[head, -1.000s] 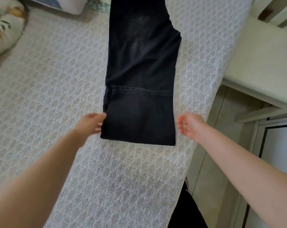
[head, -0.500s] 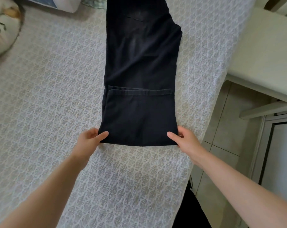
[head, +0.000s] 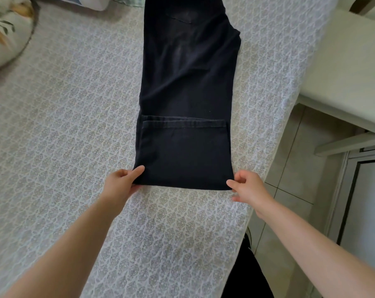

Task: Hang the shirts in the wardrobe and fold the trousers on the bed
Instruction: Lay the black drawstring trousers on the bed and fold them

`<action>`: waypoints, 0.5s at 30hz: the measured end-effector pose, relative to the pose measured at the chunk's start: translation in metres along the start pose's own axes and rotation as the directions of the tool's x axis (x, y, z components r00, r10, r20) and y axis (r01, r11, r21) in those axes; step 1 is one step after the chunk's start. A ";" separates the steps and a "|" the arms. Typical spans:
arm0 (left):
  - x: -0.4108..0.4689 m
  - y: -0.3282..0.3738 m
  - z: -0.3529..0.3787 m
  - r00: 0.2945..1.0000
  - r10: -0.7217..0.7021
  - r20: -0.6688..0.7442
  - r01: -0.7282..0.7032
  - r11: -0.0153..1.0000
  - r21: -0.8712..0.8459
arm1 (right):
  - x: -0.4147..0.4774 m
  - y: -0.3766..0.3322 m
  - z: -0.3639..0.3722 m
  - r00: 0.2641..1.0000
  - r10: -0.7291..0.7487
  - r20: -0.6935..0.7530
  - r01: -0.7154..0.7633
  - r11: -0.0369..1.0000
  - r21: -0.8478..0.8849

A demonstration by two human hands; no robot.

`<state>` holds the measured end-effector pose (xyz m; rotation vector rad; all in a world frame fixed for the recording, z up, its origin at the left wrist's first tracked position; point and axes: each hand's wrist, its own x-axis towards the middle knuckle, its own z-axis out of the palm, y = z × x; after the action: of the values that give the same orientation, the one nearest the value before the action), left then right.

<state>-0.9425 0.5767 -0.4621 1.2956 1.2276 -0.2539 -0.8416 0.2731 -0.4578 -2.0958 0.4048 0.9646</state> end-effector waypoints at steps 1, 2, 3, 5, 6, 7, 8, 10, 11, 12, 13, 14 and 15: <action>-0.002 0.003 0.000 1.000 -0.007 0.011 0.008 0.999 -0.043 | -0.003 0.002 0.002 1.000 0.008 -0.006 -0.008 1.000 0.017; -0.002 0.004 0.000 1.000 0.000 -0.002 0.000 0.999 -0.046 | -0.006 0.004 0.003 0.999 0.033 -0.002 -0.033 0.998 0.046; -0.003 0.003 0.000 0.999 0.018 -0.028 -0.019 0.999 -0.028 | -0.009 0.005 0.004 0.997 0.074 0.019 -0.076 0.991 0.109; -0.005 -0.001 0.002 0.994 0.075 -0.084 -0.071 0.996 0.059 | -0.012 0.004 0.005 0.982 0.150 0.111 -0.179 0.924 0.337; -0.005 -0.005 0.002 0.989 0.106 -0.102 -0.097 0.991 0.094 | -0.013 0.002 0.005 0.974 0.158 0.164 -0.216 0.868 0.447; -0.004 -0.008 0.003 0.985 0.130 -0.112 -0.117 0.987 0.113 | -0.014 0.001 0.005 0.971 0.149 0.189 -0.227 0.827 0.514; -0.004 -0.010 0.004 0.984 0.143 -0.110 -0.130 0.985 0.115 | -0.014 0.002 0.004 0.974 0.137 0.180 -0.214 0.818 0.535; -0.007 -0.013 0.004 0.987 0.141 -0.082 -0.134 0.988 0.077 | -0.015 0.006 0.004 0.987 0.110 0.117 -0.154 0.851 0.503; -0.010 -0.015 0.005 0.989 0.136 -0.064 -0.133 0.990 0.052 | -0.016 0.010 0.003 0.992 0.098 0.080 -0.124 0.873 0.471; -0.015 -0.018 0.006 0.990 0.134 -0.048 -0.132 0.990 0.049 | -0.018 0.016 0.001 0.994 0.090 0.056 -0.106 0.891 0.441; -0.020 -0.022 0.008 0.990 0.135 -0.036 -0.132 0.989 0.072 | -0.020 0.022 -0.002 0.995 0.087 0.045 -0.098 0.901 0.423; -0.027 -0.027 0.009 0.990 0.137 -0.026 -0.133 0.985 0.111 | -0.025 0.027 -0.007 0.996 0.077 0.045 -0.088 0.908 0.409; -0.034 -0.032 0.011 0.990 0.138 -0.014 -0.134 0.979 0.154 | -0.030 0.032 -0.012 0.998 0.048 0.045 -0.062 0.922 0.382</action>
<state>-0.9742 0.5413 -0.4558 1.5125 1.1523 -0.2371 -0.8731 0.2419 -0.4471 -1.7168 0.5876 0.8724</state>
